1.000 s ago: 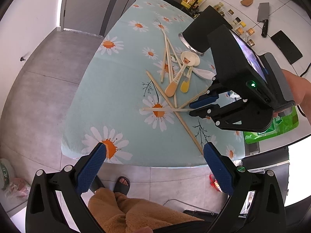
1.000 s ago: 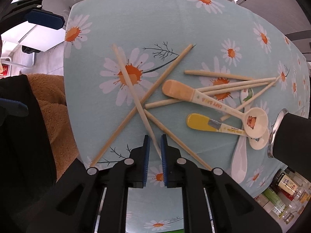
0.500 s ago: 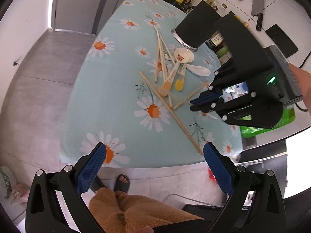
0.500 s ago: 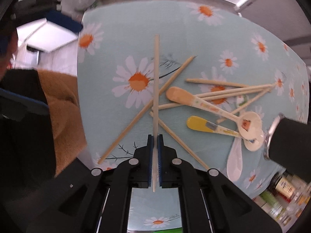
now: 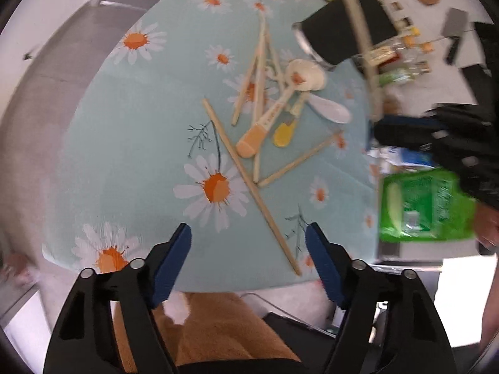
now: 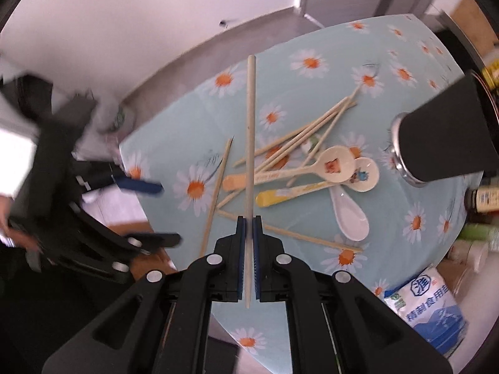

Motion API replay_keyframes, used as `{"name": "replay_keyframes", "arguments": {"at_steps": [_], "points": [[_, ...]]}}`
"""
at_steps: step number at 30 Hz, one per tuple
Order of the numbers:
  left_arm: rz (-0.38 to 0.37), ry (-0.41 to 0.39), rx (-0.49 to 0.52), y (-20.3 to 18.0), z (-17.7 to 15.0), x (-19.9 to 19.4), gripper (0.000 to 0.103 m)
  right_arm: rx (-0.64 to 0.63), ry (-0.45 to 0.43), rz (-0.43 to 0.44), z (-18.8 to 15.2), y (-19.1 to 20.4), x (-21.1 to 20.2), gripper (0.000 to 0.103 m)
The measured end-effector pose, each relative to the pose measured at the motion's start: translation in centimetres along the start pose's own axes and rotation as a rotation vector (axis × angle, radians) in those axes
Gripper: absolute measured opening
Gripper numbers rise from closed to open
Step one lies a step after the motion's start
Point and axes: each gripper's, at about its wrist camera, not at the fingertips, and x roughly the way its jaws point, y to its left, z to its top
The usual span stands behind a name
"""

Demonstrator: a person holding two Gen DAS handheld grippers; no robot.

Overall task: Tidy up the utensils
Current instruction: 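Lower the left tool to the pile and grasp another wooden chopstick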

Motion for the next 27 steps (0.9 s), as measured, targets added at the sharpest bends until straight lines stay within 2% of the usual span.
{"name": "replay_keyframes", "arguments": {"at_steps": [2, 5, 8, 12, 13, 18, 20, 22, 24, 27], "points": [[0.047, -0.013, 0.003, -0.9, 0.4, 0.4, 0.064, 0.038, -0.028, 0.022, 0.0, -1.4, -0.6, 0.006], [0.110, 0.001, -0.057, -1.9, 1.2, 1.4, 0.050, 0.072, -0.062, 0.056, 0.3, -3.2, -1.0, 0.006], [0.172, 0.008, -0.118, -2.6, 1.6, 2.1, 0.041, 0.118, -0.067, 0.086, 0.2, -4.8, -1.1, 0.006], [0.299, 0.012, -0.160, -3.3, 2.1, 3.1, 0.037, 0.215, -0.071, 0.108, 0.2, -7.0, -1.6, 0.006], [0.316, 0.017, -0.172, -3.4, 2.2, 3.3, 0.033, 0.235, -0.077, 0.106, 0.0, -7.4, -1.9, 0.006], [0.406, 0.036, -0.180, -4.7, 2.5, 4.3, 0.028, 0.343, -0.144, 0.147, -1.6, -9.5, -3.1, 0.006], [0.425, 0.052, -0.196, -5.5, 2.3, 4.8, 0.020, 0.376, -0.170, 0.152, -2.4, -10.1, -3.5, 0.006], [0.460, 0.063, -0.182, -6.3, 2.1, 5.1, 0.016, 0.375, -0.200, 0.125, -3.0, -9.9, -4.2, 0.006], [0.502, 0.066, -0.177, -6.9, 2.2, 5.6, 0.011, 0.386, -0.222, 0.143, -3.3, -10.2, -4.5, 0.006], [0.527, 0.065, -0.187, -7.4, 2.2, 5.7, 0.008, 0.394, -0.248, 0.170, -3.8, -10.1, -4.9, 0.006]]}}
